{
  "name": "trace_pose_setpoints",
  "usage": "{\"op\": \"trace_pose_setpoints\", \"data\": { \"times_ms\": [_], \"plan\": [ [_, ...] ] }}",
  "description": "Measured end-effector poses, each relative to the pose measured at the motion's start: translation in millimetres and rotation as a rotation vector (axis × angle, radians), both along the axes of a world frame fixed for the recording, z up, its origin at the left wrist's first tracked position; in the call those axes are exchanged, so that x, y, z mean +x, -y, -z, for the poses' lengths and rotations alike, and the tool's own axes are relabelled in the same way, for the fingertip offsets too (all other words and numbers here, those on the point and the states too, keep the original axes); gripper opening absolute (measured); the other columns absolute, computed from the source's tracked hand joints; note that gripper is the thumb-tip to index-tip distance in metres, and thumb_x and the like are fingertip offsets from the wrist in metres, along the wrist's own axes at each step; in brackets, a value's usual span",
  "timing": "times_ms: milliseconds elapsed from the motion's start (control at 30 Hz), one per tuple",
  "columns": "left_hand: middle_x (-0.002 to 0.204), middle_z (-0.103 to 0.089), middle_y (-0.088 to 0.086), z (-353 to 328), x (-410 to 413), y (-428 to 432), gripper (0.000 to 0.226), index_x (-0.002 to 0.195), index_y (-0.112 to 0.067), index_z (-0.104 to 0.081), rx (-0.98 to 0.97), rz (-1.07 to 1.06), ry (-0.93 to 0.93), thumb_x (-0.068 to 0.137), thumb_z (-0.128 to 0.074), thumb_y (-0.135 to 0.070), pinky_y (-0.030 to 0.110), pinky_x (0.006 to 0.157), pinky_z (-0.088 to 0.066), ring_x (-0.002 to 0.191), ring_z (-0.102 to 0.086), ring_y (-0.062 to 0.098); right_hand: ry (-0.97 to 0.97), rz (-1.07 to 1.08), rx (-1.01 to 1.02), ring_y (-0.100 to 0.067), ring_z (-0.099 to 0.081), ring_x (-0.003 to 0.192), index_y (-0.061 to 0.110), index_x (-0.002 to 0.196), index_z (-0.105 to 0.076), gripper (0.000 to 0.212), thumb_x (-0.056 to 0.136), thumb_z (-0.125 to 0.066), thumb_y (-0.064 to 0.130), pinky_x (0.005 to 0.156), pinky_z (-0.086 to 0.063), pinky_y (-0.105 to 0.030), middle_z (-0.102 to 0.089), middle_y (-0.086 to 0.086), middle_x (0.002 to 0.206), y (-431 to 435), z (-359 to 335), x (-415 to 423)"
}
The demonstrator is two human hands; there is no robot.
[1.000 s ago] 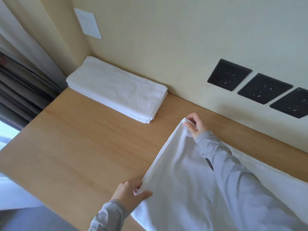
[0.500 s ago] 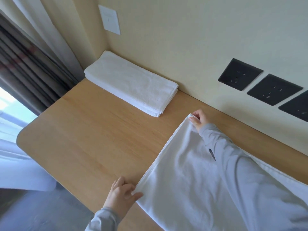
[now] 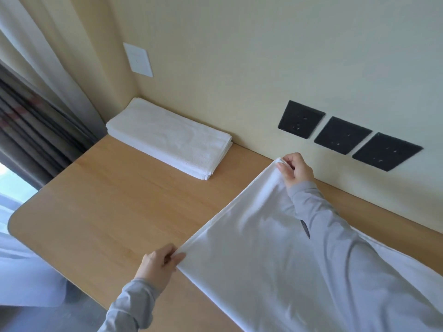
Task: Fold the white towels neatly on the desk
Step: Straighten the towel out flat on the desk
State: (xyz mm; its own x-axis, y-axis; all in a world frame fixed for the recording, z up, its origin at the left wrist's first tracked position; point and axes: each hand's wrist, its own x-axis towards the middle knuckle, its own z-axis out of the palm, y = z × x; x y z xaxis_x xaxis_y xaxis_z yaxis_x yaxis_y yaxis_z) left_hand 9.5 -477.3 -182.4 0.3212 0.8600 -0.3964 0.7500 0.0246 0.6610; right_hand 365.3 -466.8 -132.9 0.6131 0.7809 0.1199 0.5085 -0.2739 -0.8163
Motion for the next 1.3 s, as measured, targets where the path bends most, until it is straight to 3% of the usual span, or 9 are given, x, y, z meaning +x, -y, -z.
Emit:
{"op": "trace_pose_setpoints", "data": {
  "times_ms": [333, 400, 633, 833, 967, 1067, 1133, 1200, 1300],
  "plan": [
    [0.061, -0.052, 0.007, -172.0, 85.8, -53.8, 0.017, 0.070, -0.003, -0.059, 0.765, 0.250, 0.234, 0.086, -0.064, -0.005, 0.018, 0.057, -0.037, 0.053, -0.045, 0.022, 0.039, 0.338, 0.508, 0.010, -0.049, 0.057, 0.011, 0.088, -0.056, 0.017, 0.080, -0.057, 0.026, 0.058, -0.036, -0.002, -0.051, 0.012, 0.068, 104.1, -143.0, 59.3],
    [0.062, -0.051, 0.008, -224.9, 112.1, -57.3, 0.024, 0.069, 0.000, -0.056, 0.915, 0.365, 0.295, 0.088, -0.057, -0.015, 0.027, 0.055, -0.035, 0.054, -0.046, 0.026, 0.024, 0.387, 0.605, 0.012, -0.050, 0.057, 0.011, 0.088, -0.057, 0.008, 0.085, -0.064, 0.015, 0.059, -0.038, -0.004, -0.053, 0.008, 0.071, 131.3, -183.6, 79.1],
    [0.057, -0.048, -0.013, -432.6, 186.8, -42.1, 0.063, 0.066, -0.007, -0.055, 1.444, 0.693, 0.407, 0.086, -0.034, -0.062, 0.013, 0.053, -0.035, 0.049, -0.043, 0.009, 0.094, 0.341, 0.939, 0.010, -0.053, 0.059, 0.023, 0.079, -0.054, 0.027, 0.088, -0.057, -0.002, 0.062, -0.041, -0.005, -0.061, 0.009, 0.067, 240.6, -355.2, 120.6],
    [0.078, -0.063, -0.021, -579.9, 228.4, -8.3, 0.017, 0.065, -0.036, -0.056, 1.541, 0.594, 0.845, 0.071, -0.063, -0.050, -0.004, 0.062, -0.036, 0.064, -0.058, -0.007, 0.210, 0.281, 1.224, -0.005, -0.057, 0.068, 0.021, 0.082, -0.058, 0.022, 0.090, -0.055, 0.000, 0.066, -0.047, -0.016, -0.067, 0.011, 0.069, 330.6, -469.3, 135.3],
    [0.050, -0.054, -0.002, -605.4, 249.9, -7.1, 0.051, 0.064, -0.015, -0.060, 1.665, 0.651, 0.460, 0.071, -0.044, -0.062, 0.030, 0.056, -0.047, 0.054, -0.056, 0.027, 0.296, 0.318, 0.999, 0.004, -0.047, 0.053, 0.020, 0.074, -0.051, 0.030, 0.088, -0.056, -0.005, 0.057, -0.037, -0.013, -0.057, 0.003, 0.060, 331.3, -482.1, 137.3],
    [0.048, -0.050, -0.005, -609.2, 247.7, -16.2, 0.043, 0.063, -0.018, -0.055, 1.754, 0.639, 0.586, 0.077, -0.046, -0.057, 0.024, 0.054, -0.048, 0.049, -0.053, 0.014, 0.367, 0.314, 1.072, 0.002, -0.049, 0.057, 0.022, 0.078, -0.054, 0.025, 0.087, -0.060, -0.001, 0.057, -0.039, -0.010, -0.054, -0.005, 0.067, 343.6, -499.2, 140.6],
    [0.051, -0.055, -0.009, -606.9, 246.3, -17.8, 0.032, 0.064, -0.022, -0.057, 1.725, 0.577, 0.652, 0.079, -0.058, -0.051, 0.003, 0.058, -0.037, 0.062, -0.056, 0.008, 0.395, 0.293, 1.061, -0.010, -0.051, 0.065, 0.023, 0.078, -0.055, 0.024, 0.087, -0.060, 0.001, 0.061, -0.040, -0.019, -0.055, -0.009, 0.069, 347.7, -507.7, 141.3],
    [0.055, -0.062, -0.003, -603.7, 255.0, -14.4, 0.025, 0.062, -0.018, -0.062, 1.599, 0.528, 0.654, 0.076, -0.075, -0.034, 0.000, 0.057, -0.034, 0.069, -0.056, 0.003, 0.398, 0.308, 1.042, -0.013, -0.051, 0.067, 0.023, 0.076, -0.055, 0.025, 0.086, -0.061, 0.002, 0.064, -0.040, -0.023, -0.056, -0.007, 0.068, 347.0, -510.8, 142.2],
    [0.054, -0.064, -0.003, -606.2, 267.4, -5.9, 0.020, 0.058, -0.020, -0.064, 1.309, 0.470, 0.835, 0.071, -0.080, -0.018, -0.003, 0.053, -0.035, 0.055, -0.055, -0.006, 0.362, 0.309, 1.089, 0.000, -0.052, 0.060, 0.024, 0.076, -0.056, 0.024, 0.085, -0.063, 0.003, 0.060, -0.041, -0.011, -0.058, 0.004, 0.065, 348.6, -517.2, 140.1]
  ]
}}
